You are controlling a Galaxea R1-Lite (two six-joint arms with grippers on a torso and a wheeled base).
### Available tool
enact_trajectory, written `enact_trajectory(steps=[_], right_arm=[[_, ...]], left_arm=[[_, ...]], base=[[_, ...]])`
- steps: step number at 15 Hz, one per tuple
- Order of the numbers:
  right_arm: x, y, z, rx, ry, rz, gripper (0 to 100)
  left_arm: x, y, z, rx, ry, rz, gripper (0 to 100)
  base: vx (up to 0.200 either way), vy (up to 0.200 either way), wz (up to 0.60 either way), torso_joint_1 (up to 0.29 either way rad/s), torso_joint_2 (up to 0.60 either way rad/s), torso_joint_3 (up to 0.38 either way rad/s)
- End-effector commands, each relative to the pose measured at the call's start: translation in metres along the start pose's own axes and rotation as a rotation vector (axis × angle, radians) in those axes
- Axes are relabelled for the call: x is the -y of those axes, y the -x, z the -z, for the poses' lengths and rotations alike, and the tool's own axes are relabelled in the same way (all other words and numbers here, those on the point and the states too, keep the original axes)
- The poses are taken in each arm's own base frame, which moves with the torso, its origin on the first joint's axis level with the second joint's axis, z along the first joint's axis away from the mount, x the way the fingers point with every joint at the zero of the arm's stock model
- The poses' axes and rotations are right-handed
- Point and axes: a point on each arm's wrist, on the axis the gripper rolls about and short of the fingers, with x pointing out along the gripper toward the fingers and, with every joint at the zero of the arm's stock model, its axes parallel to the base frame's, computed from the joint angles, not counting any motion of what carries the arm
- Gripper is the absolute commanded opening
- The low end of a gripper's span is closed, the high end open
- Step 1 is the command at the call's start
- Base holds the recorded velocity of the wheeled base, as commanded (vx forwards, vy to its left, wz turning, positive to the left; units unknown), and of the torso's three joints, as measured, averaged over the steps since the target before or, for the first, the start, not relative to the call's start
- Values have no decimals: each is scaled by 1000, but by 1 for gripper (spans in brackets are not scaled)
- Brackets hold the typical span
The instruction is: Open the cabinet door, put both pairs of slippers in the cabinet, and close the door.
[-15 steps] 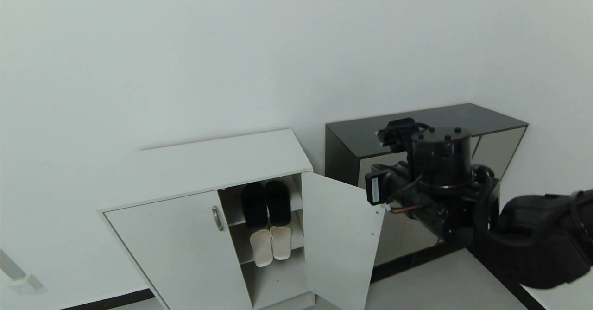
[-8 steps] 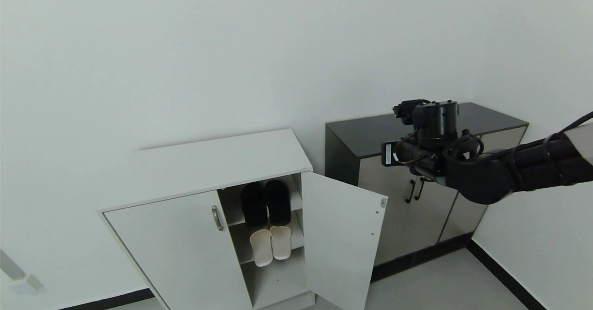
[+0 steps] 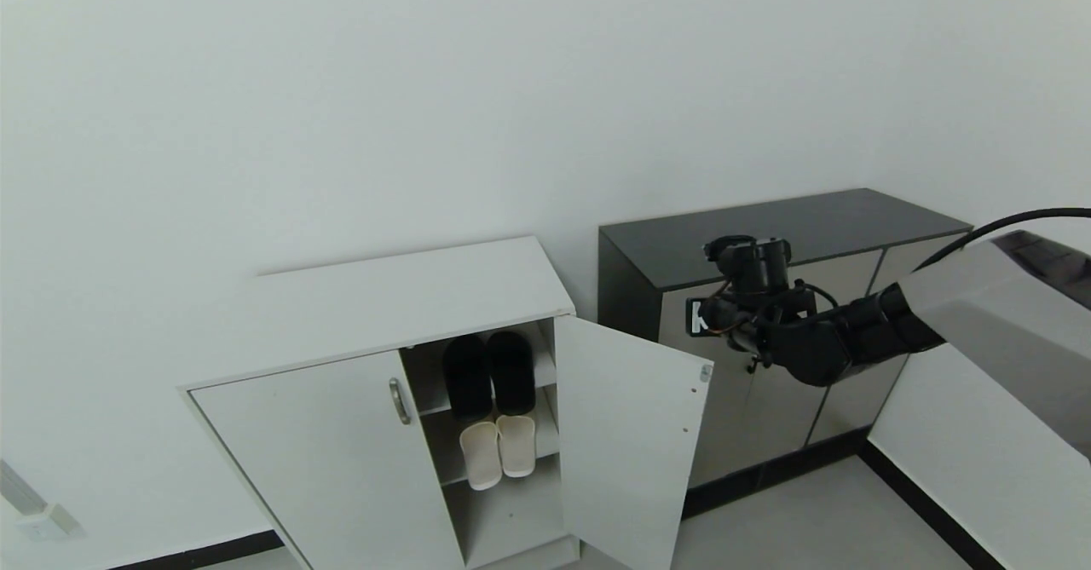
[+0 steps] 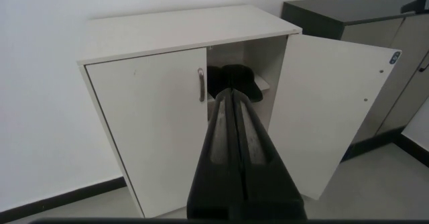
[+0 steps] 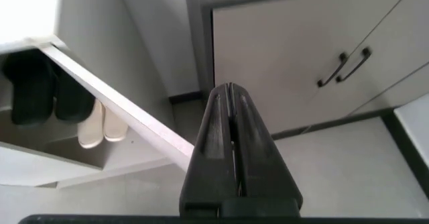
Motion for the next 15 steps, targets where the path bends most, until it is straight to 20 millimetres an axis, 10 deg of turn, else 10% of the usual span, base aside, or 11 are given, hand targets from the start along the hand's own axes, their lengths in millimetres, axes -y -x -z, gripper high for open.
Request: enact_trajectory(steps=[1, 15], right_arm=[[-1, -14, 19, -44, 8, 2, 0], [-1, -20, 57, -128, 28, 4, 0]], left_arm=[[0, 0, 0, -1, 0, -1, 0], [0, 0, 0, -1, 0, -1, 0]], base=[[0, 0, 0, 0, 0, 0], [0, 0, 0, 0, 0, 0]])
